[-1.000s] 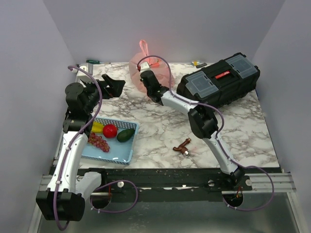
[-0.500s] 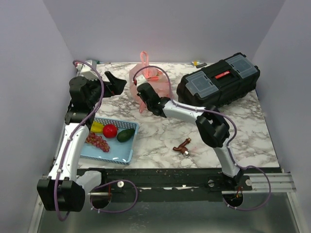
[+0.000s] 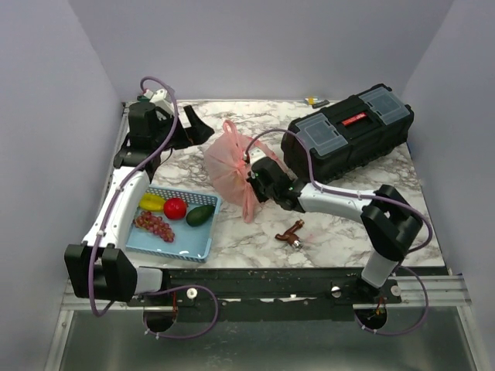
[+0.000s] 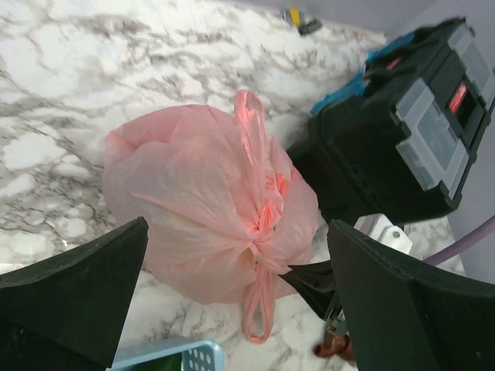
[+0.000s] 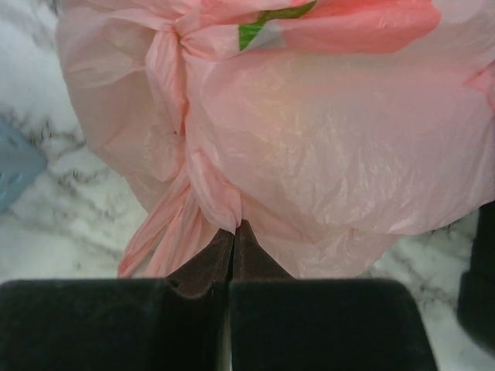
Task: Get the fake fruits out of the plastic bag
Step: Move the plastic bag to the center of the board.
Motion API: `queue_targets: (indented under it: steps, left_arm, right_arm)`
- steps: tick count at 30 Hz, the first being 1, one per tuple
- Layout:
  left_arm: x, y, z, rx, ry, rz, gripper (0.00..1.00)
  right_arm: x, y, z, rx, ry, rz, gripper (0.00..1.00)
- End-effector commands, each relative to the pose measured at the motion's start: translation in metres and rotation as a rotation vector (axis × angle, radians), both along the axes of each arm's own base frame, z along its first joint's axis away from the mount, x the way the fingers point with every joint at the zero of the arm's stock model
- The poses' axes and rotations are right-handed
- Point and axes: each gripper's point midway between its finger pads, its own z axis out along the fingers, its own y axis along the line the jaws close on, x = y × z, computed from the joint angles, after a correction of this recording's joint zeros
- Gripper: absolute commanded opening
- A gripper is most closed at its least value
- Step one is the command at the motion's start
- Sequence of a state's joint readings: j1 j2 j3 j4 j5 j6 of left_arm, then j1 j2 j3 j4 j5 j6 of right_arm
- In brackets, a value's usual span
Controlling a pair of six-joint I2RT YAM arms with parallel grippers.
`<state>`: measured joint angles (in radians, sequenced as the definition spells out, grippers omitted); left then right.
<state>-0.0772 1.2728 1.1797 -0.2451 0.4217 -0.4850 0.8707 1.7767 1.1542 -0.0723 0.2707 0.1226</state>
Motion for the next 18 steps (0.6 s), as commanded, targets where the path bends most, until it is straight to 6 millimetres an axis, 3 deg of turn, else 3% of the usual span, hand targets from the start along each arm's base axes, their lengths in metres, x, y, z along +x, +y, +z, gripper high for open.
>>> queue_targets:
  steps: [1,6,9,11,13,15,18]
  left_arm:
    - [-0.011,-0.036,-0.022,0.020,0.137,-0.153,0.98]
    - [-0.025,-0.070,-0.040,0.188,0.178,-0.223,0.91]
    - [-0.035,-0.087,-0.042,0.235,0.194,-0.269,0.79]
    - [-0.040,-0.090,-0.041,0.265,0.179,-0.270,0.77]
    - [-0.040,-0.089,-0.038,0.294,0.147,-0.249,0.77]
    - [-0.041,-0.086,-0.029,0.294,0.107,-0.232,0.78]
    - [-0.046,-0.082,-0.013,0.281,0.022,-0.223,0.93]
  right_arm:
    - [-0.037,-0.003,0.003,0.118,0.078,0.053,0.01]
    - [-0.057,-0.021,0.005,0.149,0.106,0.029,0.01]
    - [-0.061,-0.030,0.009,0.178,0.085,0.005,0.01]
    - [-0.059,-0.034,0.012,0.183,0.071,-0.021,0.05]
    - [-0.057,-0.037,0.018,0.185,0.074,-0.052,0.11]
    - [-0.056,-0.037,0.024,0.199,0.075,-0.068,0.23]
    - [-0.055,-0.033,0.038,0.247,0.057,-0.062,0.46]
